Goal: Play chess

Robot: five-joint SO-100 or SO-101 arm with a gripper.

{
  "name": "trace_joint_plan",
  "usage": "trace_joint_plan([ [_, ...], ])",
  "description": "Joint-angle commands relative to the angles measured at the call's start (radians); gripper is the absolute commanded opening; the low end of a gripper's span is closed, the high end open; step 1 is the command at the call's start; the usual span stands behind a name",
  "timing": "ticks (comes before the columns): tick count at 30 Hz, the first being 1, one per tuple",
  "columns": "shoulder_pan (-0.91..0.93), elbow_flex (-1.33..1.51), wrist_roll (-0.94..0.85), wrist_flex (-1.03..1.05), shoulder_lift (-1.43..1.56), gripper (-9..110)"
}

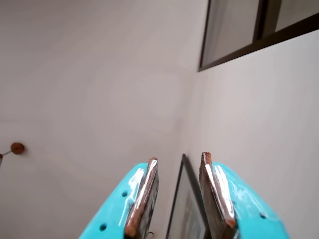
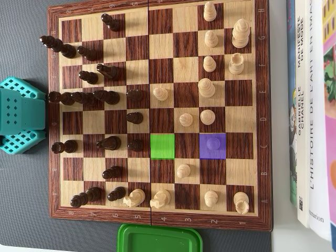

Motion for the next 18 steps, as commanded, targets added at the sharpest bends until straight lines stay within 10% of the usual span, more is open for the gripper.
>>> trace_joint_plan([
  [1,-0.002,0.018,-0.006,0.002,-0.005,13],
  [18,-0.003,0.018,-0.006,0.002,-0.005,13],
])
